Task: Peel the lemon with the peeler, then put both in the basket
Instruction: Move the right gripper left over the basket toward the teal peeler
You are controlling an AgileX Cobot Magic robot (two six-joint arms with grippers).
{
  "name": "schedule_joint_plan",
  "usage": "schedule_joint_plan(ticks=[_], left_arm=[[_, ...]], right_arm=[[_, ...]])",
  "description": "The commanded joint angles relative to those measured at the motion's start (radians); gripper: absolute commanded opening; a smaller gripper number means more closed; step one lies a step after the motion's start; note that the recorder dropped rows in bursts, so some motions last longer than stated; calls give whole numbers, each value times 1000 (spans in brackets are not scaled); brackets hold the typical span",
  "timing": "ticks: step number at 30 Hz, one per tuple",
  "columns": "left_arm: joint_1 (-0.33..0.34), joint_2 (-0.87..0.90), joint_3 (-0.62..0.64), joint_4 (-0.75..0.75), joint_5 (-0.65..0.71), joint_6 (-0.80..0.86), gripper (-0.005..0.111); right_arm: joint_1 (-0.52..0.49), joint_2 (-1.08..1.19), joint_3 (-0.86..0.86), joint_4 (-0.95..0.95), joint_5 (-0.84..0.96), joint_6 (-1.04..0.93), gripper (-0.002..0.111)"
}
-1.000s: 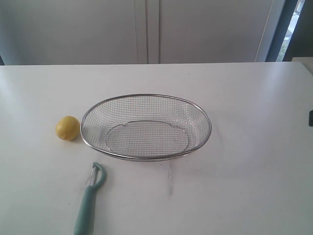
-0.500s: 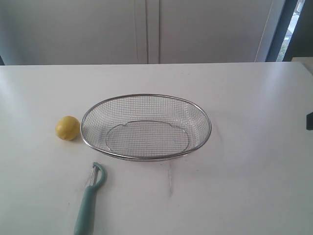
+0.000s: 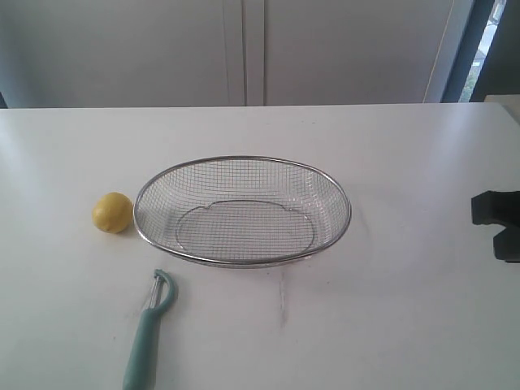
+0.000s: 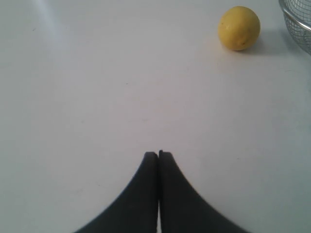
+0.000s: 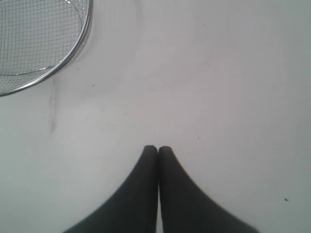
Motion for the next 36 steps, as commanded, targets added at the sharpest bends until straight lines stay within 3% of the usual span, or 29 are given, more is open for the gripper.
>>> schedule_joint_plan(ticks=[1, 24, 36], left_arm=[[4, -4, 7, -4, 4, -5, 0], [4, -4, 7, -4, 4, -5, 0], [4, -4, 7, -4, 4, -5, 0]], right_arm=[[50, 3, -4, 6, 6, 28, 0], [360, 254, -5, 7, -67, 161, 0], [528, 392, -141, -1, -96, 243, 0]])
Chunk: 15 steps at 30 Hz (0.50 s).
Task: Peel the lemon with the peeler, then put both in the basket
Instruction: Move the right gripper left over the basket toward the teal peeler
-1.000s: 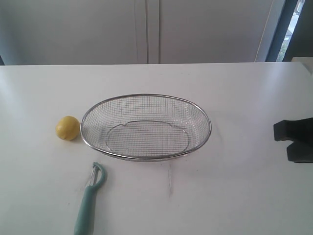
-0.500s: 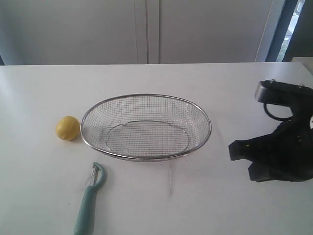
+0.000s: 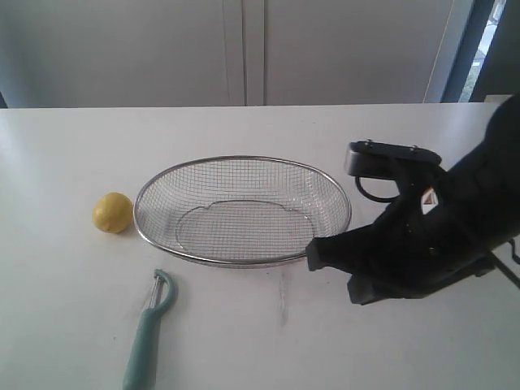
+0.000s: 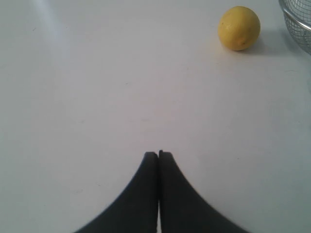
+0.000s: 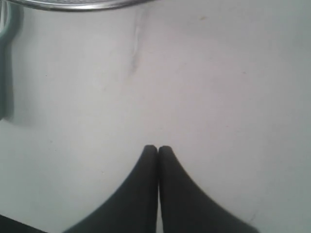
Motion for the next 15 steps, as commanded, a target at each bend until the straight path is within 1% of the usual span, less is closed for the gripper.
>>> schedule_joint_plan(ticks=[1, 15], left_arm=[[4, -4, 7, -4, 4, -5, 0], [4, -4, 7, -4, 4, -5, 0]], right_arm=[[57, 54, -52, -6, -20, 24, 0], [228, 265, -244, -11, -27, 60, 0]])
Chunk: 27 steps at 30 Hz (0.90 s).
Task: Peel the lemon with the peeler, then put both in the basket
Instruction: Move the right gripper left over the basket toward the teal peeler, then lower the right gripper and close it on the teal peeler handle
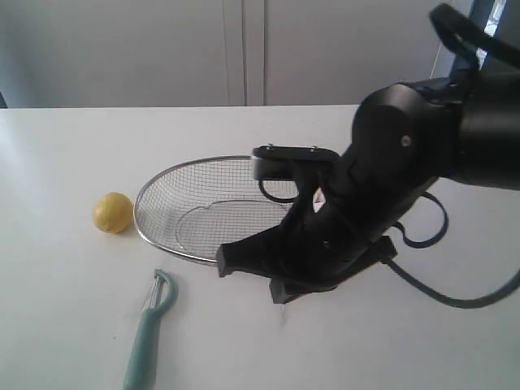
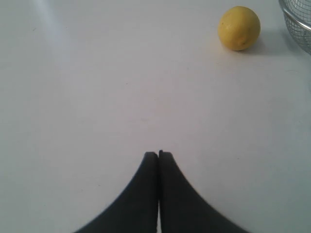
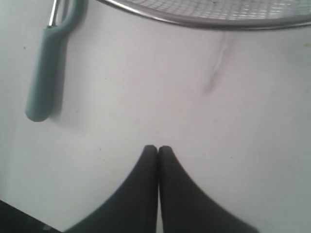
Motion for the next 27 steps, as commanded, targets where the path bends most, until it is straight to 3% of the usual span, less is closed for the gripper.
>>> schedule_joint_plan(ticks=[1, 27], left_arm=[[4, -4, 7, -4, 4, -5, 0], [4, -4, 7, -4, 4, -5, 0]], right_arm=[[50, 69, -72, -9, -8, 14, 0], [242, 416, -421, -82, 9, 203, 0]])
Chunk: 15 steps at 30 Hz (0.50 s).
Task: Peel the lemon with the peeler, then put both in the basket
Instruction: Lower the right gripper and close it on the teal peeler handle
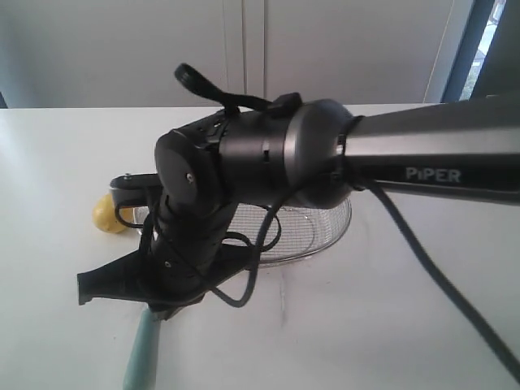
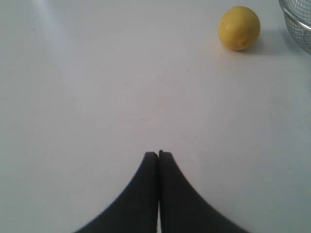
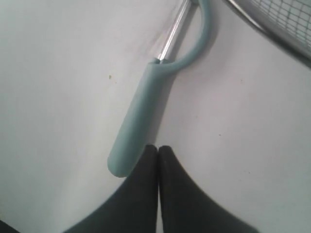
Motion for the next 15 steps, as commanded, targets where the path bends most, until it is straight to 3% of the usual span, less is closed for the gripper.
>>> schedule_joint_plan(ticks=[1, 11, 13, 15], left_arm=[[4, -4, 7, -4, 4, -5, 0], [4, -4, 7, -4, 4, -5, 0], [4, -4, 7, -4, 4, -5, 0], [4, -4, 7, -4, 4, -5, 0]], right_arm=[[20, 44, -45, -31, 3, 80, 0], [72, 161, -134, -125, 21, 266, 0], [72, 161, -132, -125, 21, 278, 4], [72, 161, -132, -125, 21, 280, 17]])
